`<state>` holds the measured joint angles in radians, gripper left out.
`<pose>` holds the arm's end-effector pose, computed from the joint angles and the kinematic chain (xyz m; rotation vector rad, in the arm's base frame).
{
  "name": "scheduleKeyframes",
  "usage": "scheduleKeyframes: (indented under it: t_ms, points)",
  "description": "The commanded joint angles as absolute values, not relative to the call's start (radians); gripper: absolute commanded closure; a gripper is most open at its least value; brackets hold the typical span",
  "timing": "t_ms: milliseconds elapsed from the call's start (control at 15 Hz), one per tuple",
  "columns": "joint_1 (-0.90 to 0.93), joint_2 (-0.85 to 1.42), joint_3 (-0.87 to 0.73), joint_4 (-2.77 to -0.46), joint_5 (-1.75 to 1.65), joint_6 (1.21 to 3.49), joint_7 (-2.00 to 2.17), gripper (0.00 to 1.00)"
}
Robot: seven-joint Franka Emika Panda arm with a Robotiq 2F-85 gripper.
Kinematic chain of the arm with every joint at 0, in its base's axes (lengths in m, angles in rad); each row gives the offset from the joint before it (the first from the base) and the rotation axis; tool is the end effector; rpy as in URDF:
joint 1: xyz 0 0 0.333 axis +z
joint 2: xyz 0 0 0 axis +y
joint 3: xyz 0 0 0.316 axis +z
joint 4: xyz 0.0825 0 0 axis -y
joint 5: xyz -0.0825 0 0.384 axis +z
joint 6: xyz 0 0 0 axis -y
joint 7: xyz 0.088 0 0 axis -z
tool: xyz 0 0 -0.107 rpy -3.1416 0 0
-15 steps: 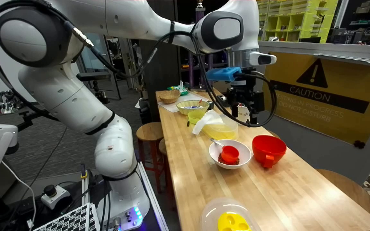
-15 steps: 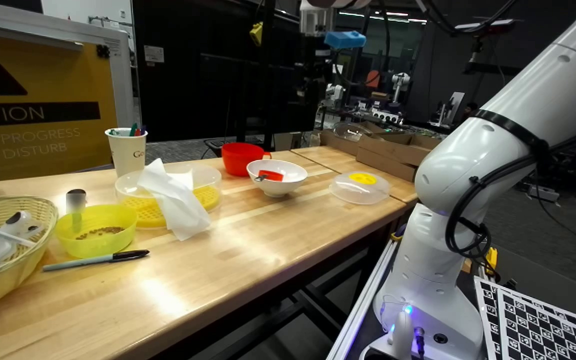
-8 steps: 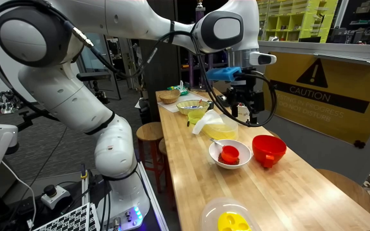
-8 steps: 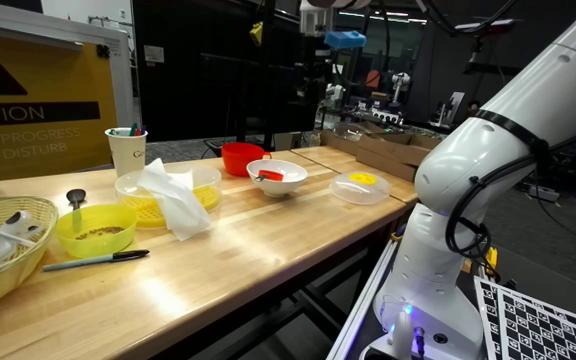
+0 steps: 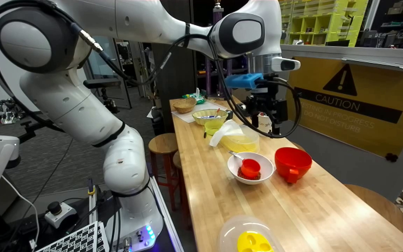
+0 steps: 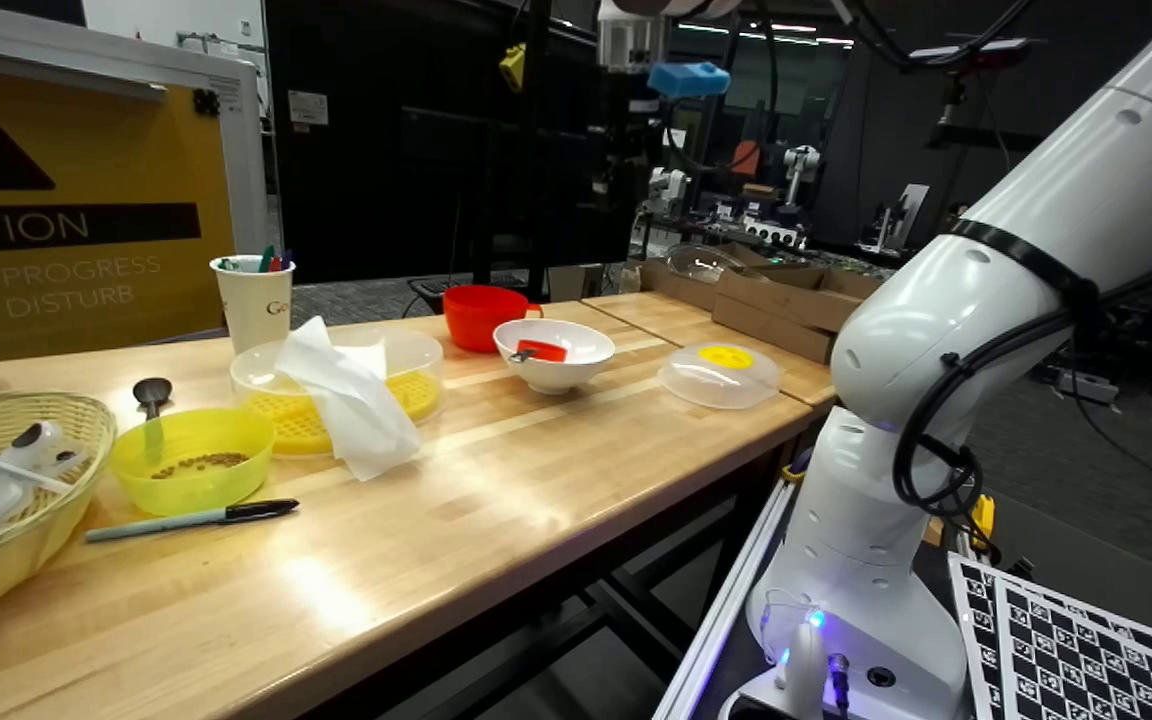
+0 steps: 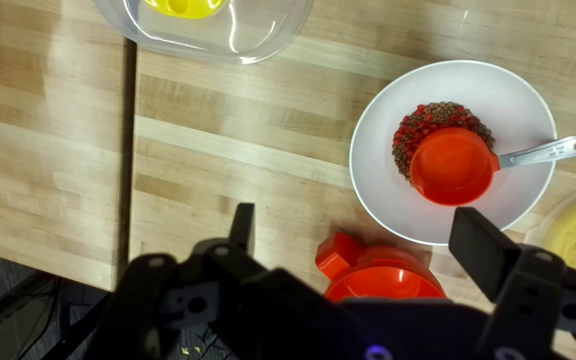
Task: Use the white napkin to wipe the counter.
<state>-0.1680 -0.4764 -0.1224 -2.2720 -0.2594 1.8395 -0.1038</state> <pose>0.3904 -0.1445 0.5433 2.9372 -0.1622 0.0068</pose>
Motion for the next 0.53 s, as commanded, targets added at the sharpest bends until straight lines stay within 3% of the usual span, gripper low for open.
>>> scheduleKeyframes:
  t_ms: [0, 467]
  points:
    - [-0.142, -0.48, -0.149, -2.275, -0.251, 1.835, -0.186, 0.0]
    - [-0.141, -0.488, -0.16, -2.293, -0.247, 1.864, -0.197, 0.0]
